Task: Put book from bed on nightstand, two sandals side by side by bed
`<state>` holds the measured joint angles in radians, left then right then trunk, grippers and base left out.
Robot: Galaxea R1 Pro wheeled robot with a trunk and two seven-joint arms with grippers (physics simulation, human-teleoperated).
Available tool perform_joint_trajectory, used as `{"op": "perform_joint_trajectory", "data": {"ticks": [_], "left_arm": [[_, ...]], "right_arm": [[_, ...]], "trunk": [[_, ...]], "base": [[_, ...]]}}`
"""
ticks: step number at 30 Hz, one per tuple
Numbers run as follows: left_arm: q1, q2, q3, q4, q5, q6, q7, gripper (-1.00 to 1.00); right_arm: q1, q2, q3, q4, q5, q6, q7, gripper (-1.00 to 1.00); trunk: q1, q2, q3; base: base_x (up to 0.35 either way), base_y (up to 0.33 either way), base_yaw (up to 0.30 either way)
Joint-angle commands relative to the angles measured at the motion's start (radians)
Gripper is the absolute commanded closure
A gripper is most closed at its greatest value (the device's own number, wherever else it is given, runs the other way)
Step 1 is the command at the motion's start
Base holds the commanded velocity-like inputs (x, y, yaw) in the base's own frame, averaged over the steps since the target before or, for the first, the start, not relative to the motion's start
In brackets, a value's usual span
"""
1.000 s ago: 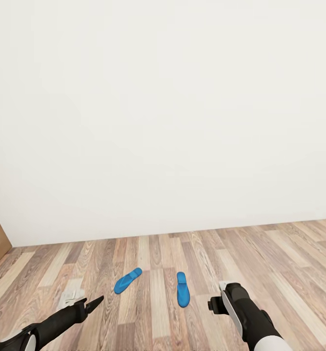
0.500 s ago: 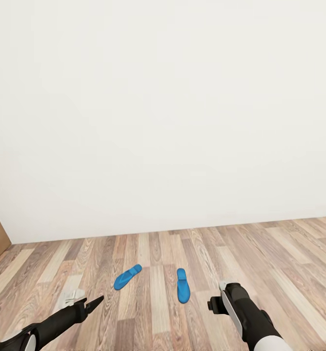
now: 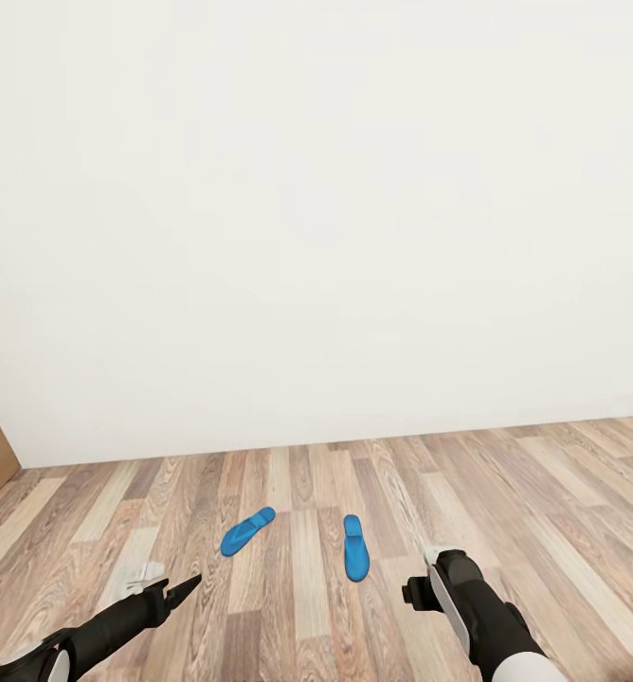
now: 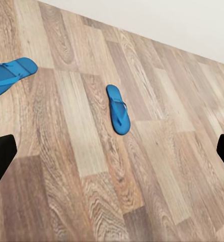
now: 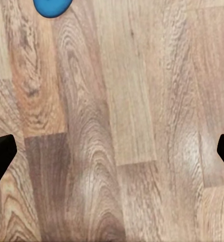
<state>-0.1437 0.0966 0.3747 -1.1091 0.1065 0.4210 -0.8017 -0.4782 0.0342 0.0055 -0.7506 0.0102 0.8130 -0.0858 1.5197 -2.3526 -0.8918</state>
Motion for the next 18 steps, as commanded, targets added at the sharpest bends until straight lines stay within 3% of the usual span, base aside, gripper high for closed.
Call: {"op": "perform_joint_trajectory", "data": {"ticks": [1,9,18], "left_arm": [[-0.001,0.000,0.001,0.000,0.007,0.009,-0.002,-1.00],[-0.001,0.000,0.004,0.000,0.007,0.001,-0.002,-1.00],[-0.001,0.000,0.003,0.000,0.007,-0.008,-0.002,-1.00]], "right_arm": [[0.000,0.000,0.001,-0.001,0.001,0.005,-0.003,-1.00],[0.000,0.000,0.001,-0.001,0.001,0.005,-0.002,-1.00],[0.000,0.000,0.001,-0.001,0.001,0.005,-0.002,-1.00]], "trunk": [[0.000,0.000,-0.001],[0.000,0.000,-0.001],[0.000,0.000,-0.001]], "base": [[0.000,0.000,0.000],[0.033,0.007,0.000],[0.261,0.083,0.000]]}}
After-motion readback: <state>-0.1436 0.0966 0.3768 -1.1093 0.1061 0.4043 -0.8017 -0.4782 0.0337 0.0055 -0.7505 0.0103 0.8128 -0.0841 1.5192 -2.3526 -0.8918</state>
